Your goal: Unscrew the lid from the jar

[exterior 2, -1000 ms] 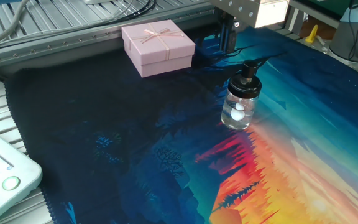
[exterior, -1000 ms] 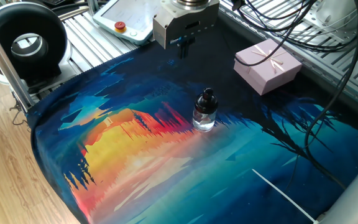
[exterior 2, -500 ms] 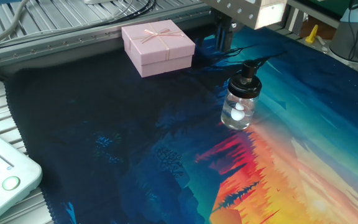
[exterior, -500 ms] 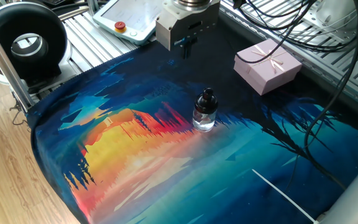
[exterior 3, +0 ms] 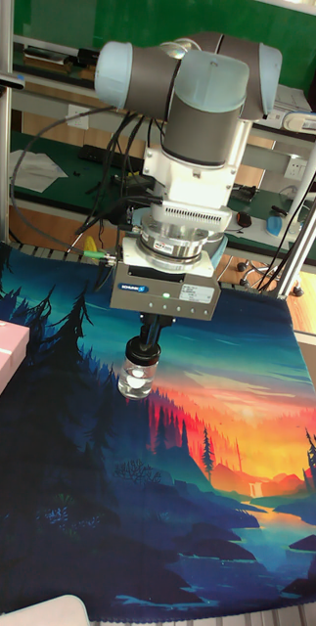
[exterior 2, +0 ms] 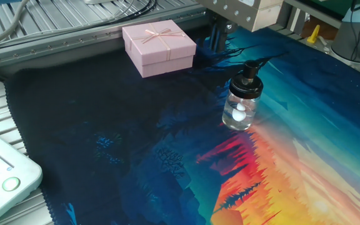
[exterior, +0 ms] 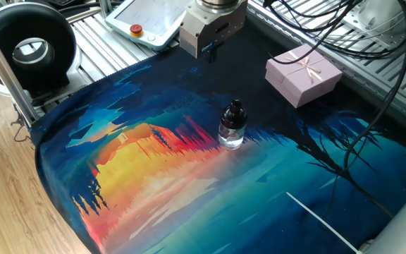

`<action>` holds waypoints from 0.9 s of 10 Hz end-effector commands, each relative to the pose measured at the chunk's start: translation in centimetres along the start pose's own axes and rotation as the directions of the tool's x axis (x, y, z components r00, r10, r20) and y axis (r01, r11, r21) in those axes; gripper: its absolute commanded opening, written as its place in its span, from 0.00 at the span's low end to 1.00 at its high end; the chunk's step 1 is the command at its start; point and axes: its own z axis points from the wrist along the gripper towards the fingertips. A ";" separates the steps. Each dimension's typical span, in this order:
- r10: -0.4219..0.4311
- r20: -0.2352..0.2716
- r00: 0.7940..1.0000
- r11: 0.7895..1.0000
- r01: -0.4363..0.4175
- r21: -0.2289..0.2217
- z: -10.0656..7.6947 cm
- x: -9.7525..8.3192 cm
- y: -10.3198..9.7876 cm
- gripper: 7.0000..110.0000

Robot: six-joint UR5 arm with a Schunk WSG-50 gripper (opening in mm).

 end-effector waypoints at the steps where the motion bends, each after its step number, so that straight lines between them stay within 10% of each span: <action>1: 0.057 0.036 0.998 0.996 -0.054 -0.078 -0.2 -1.0 1.8 0.00; 9: 0.147 -0.031 0.989 0.977 -0.150 -0.153 -0.5 0.2 3.9 0.00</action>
